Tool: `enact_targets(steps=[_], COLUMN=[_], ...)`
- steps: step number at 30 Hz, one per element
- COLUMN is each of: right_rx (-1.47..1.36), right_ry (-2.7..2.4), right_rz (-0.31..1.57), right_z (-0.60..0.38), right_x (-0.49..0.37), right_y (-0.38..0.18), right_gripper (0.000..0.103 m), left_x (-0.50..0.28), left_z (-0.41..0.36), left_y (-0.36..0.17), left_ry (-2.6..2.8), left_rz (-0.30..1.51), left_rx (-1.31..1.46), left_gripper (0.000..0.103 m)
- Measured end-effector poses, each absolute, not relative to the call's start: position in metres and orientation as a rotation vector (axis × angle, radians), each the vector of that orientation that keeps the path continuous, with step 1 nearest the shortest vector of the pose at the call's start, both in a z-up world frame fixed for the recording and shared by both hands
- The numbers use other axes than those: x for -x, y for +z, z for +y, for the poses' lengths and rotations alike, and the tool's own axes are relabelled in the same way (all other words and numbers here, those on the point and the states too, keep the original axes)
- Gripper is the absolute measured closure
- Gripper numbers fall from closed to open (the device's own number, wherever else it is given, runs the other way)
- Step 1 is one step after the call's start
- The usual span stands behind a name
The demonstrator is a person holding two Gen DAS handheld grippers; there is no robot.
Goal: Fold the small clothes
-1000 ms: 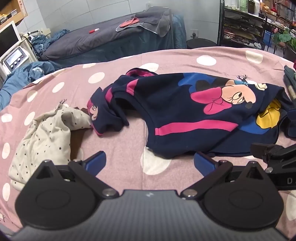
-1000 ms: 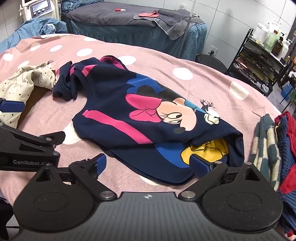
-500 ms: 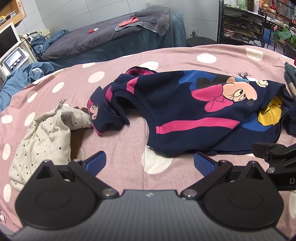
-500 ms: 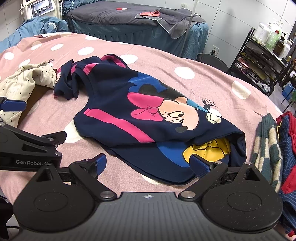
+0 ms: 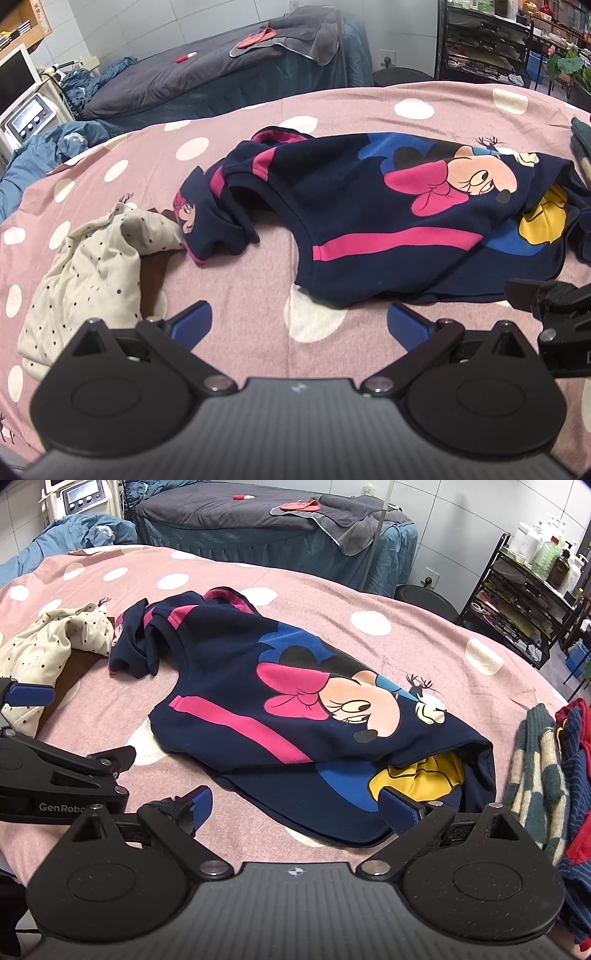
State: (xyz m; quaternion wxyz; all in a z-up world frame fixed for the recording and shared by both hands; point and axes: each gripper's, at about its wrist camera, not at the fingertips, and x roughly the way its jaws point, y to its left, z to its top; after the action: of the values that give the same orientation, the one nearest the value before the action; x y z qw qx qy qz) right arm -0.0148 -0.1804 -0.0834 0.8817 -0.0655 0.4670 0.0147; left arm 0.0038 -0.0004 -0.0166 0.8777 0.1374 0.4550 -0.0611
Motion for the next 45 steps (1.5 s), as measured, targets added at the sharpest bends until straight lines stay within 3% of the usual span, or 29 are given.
enact_targets(steps=[45], right_rx=[0.139], right_ry=[0.05], right_rz=[0.973], right_z=[-0.1757], right_x=[0.0134], right_y=[-0.0846], right_gripper=[0.0], left_x=[-0.0071], left_z=[0.0046], left_y=[-0.0191], left_ry=[-0.12], left_rz=[0.96], left_rx=[-0.291], left_gripper=[0.0])
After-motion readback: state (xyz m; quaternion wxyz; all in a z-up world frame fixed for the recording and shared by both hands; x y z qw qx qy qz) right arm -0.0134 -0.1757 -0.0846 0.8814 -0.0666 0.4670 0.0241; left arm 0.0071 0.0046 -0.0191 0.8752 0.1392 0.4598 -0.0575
